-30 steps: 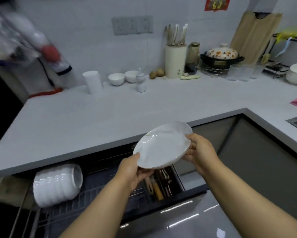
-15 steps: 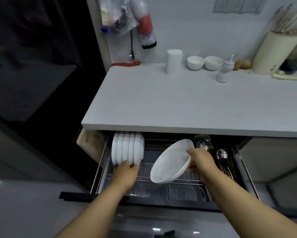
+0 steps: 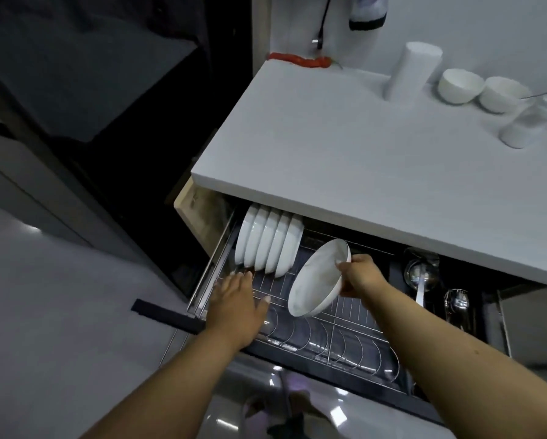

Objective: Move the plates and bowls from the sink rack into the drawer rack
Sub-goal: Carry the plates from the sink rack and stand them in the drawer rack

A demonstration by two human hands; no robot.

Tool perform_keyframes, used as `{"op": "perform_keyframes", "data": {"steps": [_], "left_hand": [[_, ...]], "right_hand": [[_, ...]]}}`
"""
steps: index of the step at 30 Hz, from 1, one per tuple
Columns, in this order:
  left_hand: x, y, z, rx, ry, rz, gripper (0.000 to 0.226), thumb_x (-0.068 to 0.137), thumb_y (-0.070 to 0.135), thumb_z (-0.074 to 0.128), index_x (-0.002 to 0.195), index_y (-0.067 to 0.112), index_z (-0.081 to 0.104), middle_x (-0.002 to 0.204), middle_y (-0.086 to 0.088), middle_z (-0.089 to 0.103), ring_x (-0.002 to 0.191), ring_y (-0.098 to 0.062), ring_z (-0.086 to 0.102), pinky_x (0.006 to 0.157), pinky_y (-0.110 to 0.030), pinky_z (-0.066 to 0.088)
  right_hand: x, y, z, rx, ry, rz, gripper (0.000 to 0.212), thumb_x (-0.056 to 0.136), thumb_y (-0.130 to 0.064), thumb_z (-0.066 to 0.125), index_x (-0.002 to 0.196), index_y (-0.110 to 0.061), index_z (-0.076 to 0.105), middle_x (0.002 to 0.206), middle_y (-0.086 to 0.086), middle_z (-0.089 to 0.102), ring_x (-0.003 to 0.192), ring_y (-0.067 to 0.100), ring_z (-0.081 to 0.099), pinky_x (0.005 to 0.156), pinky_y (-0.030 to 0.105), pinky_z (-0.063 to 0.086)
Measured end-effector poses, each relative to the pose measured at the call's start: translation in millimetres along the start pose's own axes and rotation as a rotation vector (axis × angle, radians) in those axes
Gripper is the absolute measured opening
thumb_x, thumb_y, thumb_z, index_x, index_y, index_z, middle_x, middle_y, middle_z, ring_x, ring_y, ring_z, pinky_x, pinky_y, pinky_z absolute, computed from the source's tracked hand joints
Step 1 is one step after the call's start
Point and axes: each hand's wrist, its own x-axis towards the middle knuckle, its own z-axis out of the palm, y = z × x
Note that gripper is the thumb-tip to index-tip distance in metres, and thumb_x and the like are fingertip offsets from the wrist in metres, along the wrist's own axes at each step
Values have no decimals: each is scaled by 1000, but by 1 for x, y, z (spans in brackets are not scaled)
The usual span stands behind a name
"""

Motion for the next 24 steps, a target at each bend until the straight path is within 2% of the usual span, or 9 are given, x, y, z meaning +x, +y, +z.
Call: {"op": "perform_keyframes", "data": {"steps": [2,6,10,13,14,17,19,24], "left_hand": [[1,0,3,-5,-10,-14,70,96,51,34,151,13,14,159,-5,16,147,-20,6,120,-39,6],[5,2,9,12,-18,-33,70,96,50,34,151,14,10,159,-4,13,147,-18,2,119,-38,2],[8,4,13,29,5,-43,70,96,51,33,151,14,9,159,-4,14,147,-18,4,119,-39,1],[8,3,15,23,16,-56,71,95,52,33,151,15,9,159,-5,16,146,-19,8,119,-37,5],[8,3,16,22,21,-59,71,95,52,33,151,15,9,158,-5,17,146,-19,9,118,-37,5],[8,2,17,24,29,-64,72,94,51,34,151,15,8,158,-4,18,146,-20,11,119,-37,7],[9,3,16,28,21,-66,73,94,51,35,151,15,8,158,-5,18,146,-20,11,120,-37,8],[10,3,18,42,24,-66,74,92,50,36,151,13,11,156,-5,23,144,-20,16,119,-37,10]], "right_hand": [[16,-4,6,-25,14,9,54,87,-15,64,133,-6,37,126,20,53,104,41,60,56,46,58],[37,-15,16,-161,49,-30,64,84,-18,67,134,-2,29,125,19,52,107,42,58,80,59,53],[50,-27,30,-248,89,-78,57,86,-17,66,121,2,26,120,22,51,108,39,57,88,55,51],[61,-36,39,-275,112,-76,65,87,-20,65,127,7,22,125,22,48,114,38,54,93,54,49],[66,-38,42,-297,115,-85,64,87,-21,65,126,8,24,129,24,48,116,39,54,94,53,48],[71,-42,47,-345,78,-114,41,92,-22,60,118,6,44,128,25,54,116,38,55,97,48,47],[76,-43,48,-371,59,-134,39,93,-23,58,119,6,53,125,23,58,112,36,58,95,44,49],[86,-44,54,-430,25,-144,37,93,-28,56,118,-1,58,121,21,60,108,35,59,90,38,47]]}}
